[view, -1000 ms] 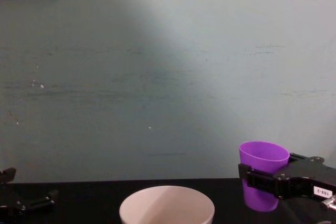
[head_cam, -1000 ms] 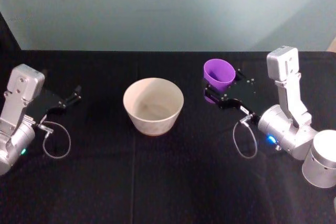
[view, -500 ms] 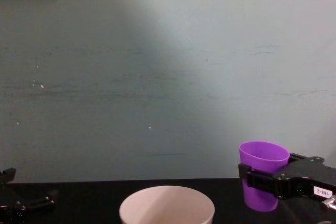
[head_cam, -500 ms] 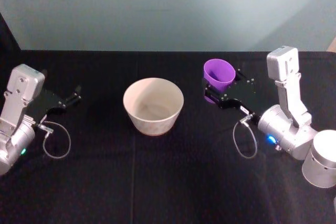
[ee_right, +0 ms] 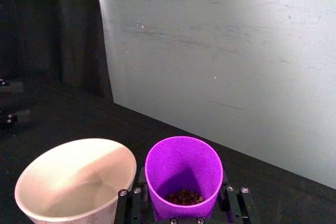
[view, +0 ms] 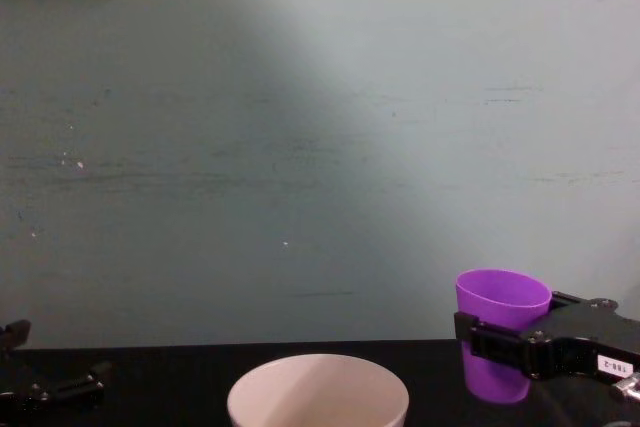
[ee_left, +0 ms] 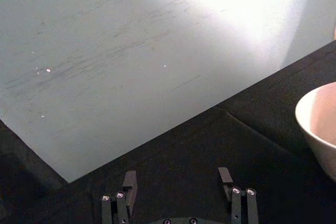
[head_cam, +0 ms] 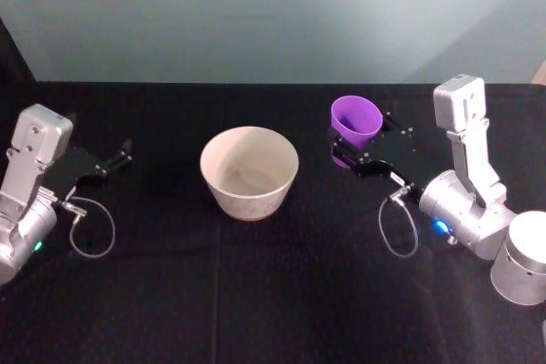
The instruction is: Pick up the cup and pour the mung beans from the cup into the bowl.
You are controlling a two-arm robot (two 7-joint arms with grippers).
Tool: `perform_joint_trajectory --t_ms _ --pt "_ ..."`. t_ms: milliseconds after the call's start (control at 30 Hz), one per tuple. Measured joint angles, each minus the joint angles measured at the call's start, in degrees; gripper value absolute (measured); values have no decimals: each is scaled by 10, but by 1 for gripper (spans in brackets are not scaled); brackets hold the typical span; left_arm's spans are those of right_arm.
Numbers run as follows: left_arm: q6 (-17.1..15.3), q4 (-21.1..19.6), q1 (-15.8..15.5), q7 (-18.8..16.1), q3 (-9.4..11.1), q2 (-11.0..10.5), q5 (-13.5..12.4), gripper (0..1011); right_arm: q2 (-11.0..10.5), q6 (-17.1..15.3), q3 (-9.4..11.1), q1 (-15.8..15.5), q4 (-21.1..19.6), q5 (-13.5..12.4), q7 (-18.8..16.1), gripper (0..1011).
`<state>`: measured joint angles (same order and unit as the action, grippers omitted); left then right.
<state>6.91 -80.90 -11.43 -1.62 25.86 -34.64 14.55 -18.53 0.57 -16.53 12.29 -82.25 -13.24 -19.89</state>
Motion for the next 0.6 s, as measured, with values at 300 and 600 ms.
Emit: perform_joint_trajectory --t_ms 300,600 --pt "0 0 0 0 0 0 0 1000 0 0 0 0 0 0 0 726" --pt "0 0 0 0 0 0 0 1000 -8 -24 -6 8 -6 13 4 724"
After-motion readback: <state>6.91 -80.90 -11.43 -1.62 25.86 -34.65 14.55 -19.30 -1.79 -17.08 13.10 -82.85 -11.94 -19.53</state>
